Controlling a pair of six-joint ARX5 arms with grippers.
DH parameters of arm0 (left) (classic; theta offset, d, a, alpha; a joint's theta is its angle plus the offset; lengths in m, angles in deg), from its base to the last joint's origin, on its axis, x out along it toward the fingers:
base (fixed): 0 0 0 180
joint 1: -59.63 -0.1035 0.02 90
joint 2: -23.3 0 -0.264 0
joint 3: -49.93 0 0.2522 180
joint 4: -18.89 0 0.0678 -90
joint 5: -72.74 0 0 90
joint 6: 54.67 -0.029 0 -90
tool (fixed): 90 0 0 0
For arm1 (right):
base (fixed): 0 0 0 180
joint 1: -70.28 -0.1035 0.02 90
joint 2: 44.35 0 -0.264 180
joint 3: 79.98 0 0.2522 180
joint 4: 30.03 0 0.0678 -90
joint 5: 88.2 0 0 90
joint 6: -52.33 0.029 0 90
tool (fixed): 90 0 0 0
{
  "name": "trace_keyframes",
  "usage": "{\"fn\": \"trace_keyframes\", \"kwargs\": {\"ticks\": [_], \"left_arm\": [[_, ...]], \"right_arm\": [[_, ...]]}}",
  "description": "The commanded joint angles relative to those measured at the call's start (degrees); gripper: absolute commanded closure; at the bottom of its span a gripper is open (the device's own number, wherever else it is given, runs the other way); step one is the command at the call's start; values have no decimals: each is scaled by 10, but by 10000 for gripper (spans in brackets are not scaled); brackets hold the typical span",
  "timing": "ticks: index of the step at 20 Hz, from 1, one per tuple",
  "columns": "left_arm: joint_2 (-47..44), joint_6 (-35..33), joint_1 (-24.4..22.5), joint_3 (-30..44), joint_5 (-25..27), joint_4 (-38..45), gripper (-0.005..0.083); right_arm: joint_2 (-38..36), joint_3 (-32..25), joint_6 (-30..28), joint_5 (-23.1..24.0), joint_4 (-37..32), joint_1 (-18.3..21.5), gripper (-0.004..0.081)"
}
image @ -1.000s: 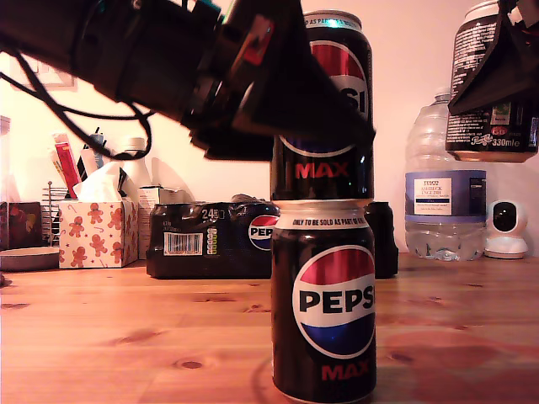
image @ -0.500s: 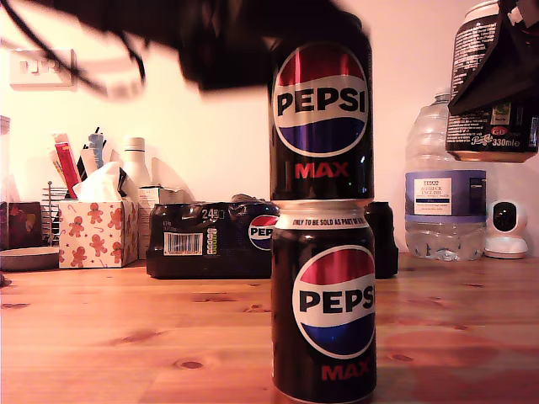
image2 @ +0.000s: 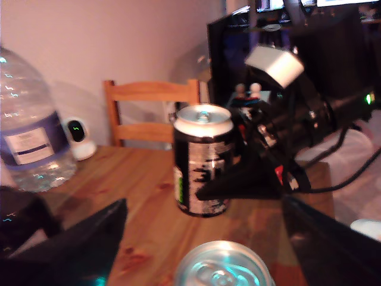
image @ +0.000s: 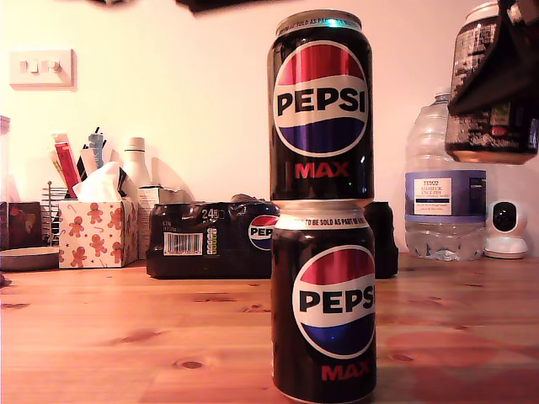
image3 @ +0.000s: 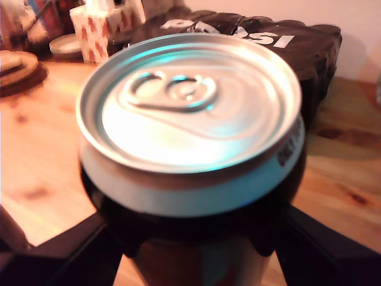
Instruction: Stack up the Pepsi cans on top of each other
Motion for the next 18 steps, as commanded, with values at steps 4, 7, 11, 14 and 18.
{"fn": "trace_keyframes", "kwargs": {"ticks": [4,7,11,14,18], "left_arm": [[-54,-4,-20,-21,2,-31,651],[-75,-5,-33,-21,5,-45,771],[-84,-5,-45,-21,5,-83,797],[-84,-5,-45,-21,5,-108,797],[-85,-7,-45,-21,5,-127,797]], "right_arm": [[-13,7,8,-3,-23,0,583],[-13,7,26,-30,-23,-9,583],[-13,7,27,-40,-24,-18,583],[-13,7,38,-58,-49,-19,583],[-13,30,70,-110,-55,-19,583]]}}
